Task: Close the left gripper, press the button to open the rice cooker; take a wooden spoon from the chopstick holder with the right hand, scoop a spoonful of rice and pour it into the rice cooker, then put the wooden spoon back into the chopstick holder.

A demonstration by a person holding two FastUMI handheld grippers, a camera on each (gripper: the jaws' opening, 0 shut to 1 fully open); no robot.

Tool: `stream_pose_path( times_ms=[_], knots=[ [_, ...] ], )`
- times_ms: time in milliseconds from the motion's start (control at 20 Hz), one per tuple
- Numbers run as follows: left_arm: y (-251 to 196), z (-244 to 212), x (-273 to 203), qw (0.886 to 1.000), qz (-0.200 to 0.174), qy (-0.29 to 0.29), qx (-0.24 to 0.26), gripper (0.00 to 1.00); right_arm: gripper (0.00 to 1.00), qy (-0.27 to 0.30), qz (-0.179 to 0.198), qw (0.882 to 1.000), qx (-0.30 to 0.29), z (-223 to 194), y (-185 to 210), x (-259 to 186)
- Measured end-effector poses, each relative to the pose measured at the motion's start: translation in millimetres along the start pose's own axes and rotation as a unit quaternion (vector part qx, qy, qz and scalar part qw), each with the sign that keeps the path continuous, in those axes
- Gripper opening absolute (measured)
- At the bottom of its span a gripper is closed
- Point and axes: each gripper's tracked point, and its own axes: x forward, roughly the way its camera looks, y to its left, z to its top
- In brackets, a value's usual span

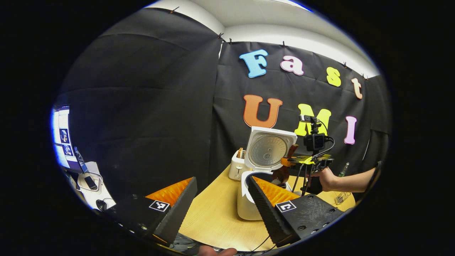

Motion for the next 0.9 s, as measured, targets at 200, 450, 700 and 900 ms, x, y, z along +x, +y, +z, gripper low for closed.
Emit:
stream_pose_path(
  times_ms=[200, 450, 700, 900],
  knots=[
    [1.0, 1.3, 1.8, 1.000, 0.003, -0.001, -0.007, 0.93, 0.07, -0.018, 0.006, 0.997, -0.079, 9.5, 14.3, -6.1],
    [-2.7, -2.7, -0.1, 1.000, -0.003, -0.002, -0.010, 0.93, 0.07, -0.039, 0.003, 0.990, -0.138, 15.5, 23.7, -14.3],
    [-8.4, 1.9, -0.8, 1.000, -0.015, -0.007, -0.010, 0.93, 0.07, -0.047, -0.001, 0.989, -0.142, 18.6, 26.0, -17.6],
    [-8.9, 3.1, -1.6, 1.000, -0.027, -0.012, -0.010, 0.93, 0.08, -0.052, -0.008, 0.993, -0.109, 23.3, 26.5, -23.8]
  ],
)
